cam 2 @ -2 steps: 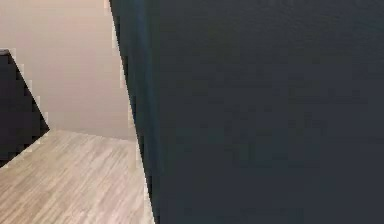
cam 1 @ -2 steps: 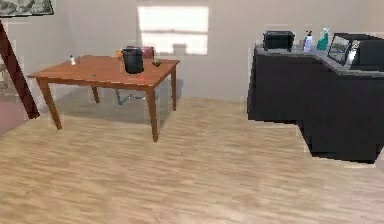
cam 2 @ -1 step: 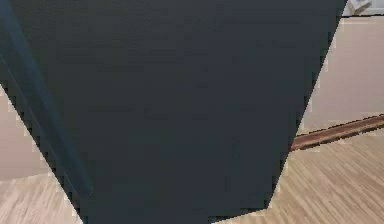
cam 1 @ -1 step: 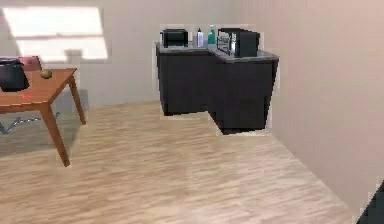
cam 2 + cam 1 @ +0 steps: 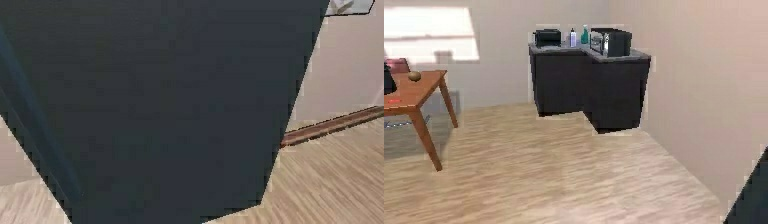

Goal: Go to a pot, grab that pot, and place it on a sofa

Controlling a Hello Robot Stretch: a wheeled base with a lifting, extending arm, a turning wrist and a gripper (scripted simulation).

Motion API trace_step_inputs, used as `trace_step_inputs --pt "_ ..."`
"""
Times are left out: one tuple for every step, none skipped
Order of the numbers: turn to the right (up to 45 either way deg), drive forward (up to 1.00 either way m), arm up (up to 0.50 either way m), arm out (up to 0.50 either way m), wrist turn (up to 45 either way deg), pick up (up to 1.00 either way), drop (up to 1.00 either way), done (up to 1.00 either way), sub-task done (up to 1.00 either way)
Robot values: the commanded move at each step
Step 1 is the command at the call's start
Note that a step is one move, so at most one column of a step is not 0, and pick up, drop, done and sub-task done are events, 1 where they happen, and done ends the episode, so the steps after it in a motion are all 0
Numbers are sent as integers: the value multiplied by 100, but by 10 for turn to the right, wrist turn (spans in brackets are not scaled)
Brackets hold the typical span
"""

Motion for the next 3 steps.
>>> trace_step_inputs --pt "0 100 0 0 0 0 0 0 0" --pt "0 65 0 0 0 0 0 0 0" --pt "-450 0 0 0 0 0 0 0 0"
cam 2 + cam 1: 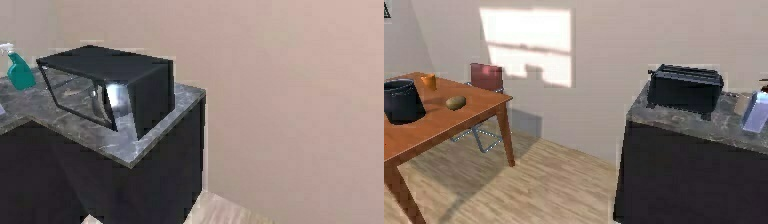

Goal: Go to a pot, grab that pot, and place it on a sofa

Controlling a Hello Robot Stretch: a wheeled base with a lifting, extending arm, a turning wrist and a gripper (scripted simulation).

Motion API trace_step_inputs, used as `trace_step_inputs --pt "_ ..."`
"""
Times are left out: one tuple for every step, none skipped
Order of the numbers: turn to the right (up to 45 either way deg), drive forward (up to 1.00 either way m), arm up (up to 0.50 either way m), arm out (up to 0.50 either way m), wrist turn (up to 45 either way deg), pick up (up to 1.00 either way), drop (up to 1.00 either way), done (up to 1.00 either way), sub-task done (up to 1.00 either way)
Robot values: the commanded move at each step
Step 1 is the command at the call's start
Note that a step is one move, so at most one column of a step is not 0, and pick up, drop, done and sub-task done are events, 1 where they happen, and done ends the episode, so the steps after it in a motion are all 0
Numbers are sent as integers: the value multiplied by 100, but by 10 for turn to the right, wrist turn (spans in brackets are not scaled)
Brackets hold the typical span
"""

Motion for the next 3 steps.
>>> trace_step_inputs --pt "-180 0 0 0 0 0 0 0 0" --pt "0 0 50 0 0 0 0 0 0" --pt "0 0 38 0 0 0 0 0 0"
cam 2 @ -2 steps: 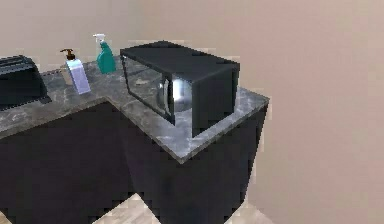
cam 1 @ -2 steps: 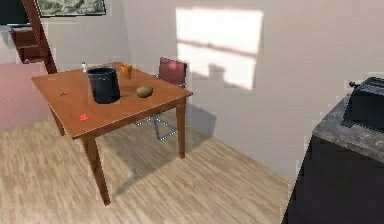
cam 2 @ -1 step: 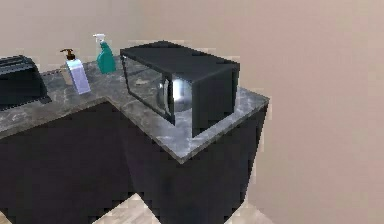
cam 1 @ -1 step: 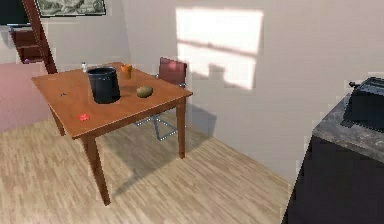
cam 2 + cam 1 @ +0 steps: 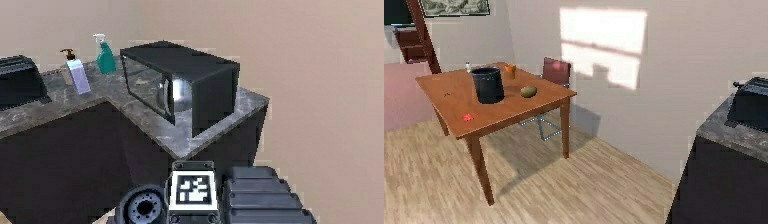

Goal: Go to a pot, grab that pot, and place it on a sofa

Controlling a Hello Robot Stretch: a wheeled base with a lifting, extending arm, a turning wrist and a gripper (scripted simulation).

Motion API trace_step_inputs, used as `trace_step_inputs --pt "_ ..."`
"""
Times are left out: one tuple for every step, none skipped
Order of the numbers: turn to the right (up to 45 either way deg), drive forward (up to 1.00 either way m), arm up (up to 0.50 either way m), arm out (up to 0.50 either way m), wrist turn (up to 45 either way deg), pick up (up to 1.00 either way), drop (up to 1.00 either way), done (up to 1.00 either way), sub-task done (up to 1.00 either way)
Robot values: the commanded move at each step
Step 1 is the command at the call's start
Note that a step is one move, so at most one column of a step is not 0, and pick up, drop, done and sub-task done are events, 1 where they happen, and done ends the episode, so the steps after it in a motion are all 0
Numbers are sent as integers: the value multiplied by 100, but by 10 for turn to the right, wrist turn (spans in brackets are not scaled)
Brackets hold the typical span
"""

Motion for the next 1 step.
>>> trace_step_inputs --pt "0 0 0 48 0 0 0 0 0"
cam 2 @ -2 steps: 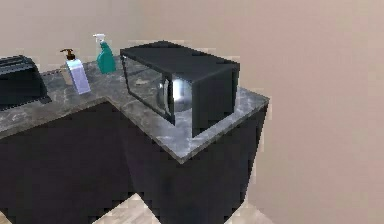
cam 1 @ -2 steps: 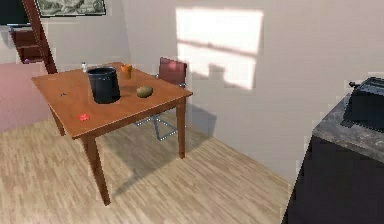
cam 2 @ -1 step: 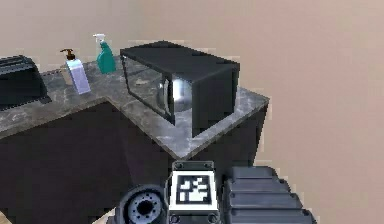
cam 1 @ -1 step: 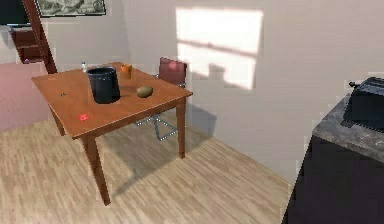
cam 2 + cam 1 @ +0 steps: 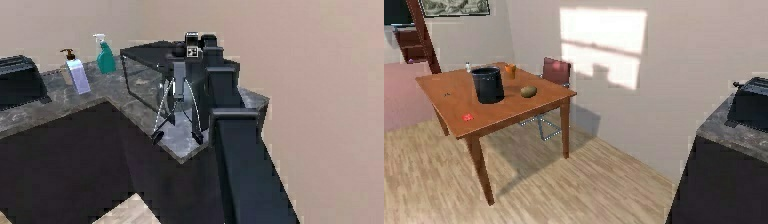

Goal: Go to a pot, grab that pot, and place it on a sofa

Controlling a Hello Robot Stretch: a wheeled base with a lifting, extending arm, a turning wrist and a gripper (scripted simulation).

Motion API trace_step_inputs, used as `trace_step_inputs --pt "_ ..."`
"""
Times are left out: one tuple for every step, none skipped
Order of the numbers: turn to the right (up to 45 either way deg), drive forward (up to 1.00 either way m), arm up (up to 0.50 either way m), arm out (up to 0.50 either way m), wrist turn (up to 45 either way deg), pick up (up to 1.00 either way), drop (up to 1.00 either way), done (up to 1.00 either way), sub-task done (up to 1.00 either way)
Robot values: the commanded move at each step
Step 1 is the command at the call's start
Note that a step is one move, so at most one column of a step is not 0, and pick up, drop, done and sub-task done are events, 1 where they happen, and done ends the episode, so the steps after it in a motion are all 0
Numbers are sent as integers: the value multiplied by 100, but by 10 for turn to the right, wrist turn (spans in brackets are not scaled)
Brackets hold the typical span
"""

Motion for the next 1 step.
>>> trace_step_inputs --pt "0 0 0 0 450 0 0 0 0"
